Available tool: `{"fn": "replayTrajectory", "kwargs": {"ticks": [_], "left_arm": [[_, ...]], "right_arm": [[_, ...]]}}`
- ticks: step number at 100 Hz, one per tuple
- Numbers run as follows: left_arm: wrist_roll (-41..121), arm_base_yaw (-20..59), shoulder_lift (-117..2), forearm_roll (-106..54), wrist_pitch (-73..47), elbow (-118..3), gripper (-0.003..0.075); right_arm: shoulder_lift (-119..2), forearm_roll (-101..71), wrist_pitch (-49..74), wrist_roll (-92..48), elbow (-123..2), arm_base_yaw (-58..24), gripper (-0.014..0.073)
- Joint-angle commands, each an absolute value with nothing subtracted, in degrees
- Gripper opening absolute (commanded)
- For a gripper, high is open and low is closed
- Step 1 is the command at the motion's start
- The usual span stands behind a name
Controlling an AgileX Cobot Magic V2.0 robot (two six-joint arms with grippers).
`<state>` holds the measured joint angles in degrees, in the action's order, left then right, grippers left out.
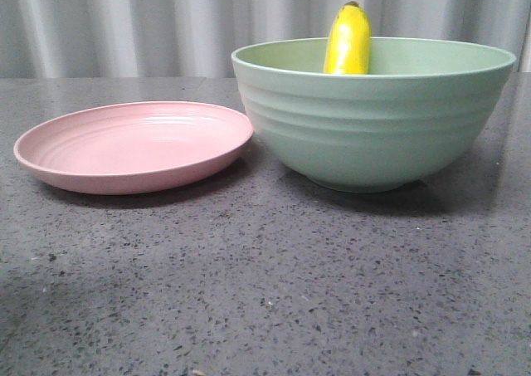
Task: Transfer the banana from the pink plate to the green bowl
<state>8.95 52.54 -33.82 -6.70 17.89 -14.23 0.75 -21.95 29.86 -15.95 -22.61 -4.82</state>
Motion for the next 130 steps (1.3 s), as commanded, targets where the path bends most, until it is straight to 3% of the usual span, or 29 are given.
{"fn": "replayTrajectory", "kwargs": {"ticks": [1, 65, 95, 130], "left_arm": [[8.85, 49.3, -33.01, -2.12, 22.69, -14.6, -0.002], [8.75, 18.6, -10.19, 0.45, 22.49, 0.81, -0.002], [8.75, 6.76, 1.32, 0.0, 0.8, 0.77, -0.002], [6.52, 5.06, 1.86, -2.7, -14.86, 0.77, -0.002]], "right_arm": [[1.13, -21.99, 25.28, -16.71, -23.9, -4.89, -0.0067], [1.13, -21.99, 25.28, -16.71, -23.9, -4.89, -0.0067], [1.13, -21.99, 25.28, -16.71, -23.9, -4.89, -0.0067], [1.13, -21.99, 25.28, -16.71, -23.9, -4.89, -0.0067]]}}
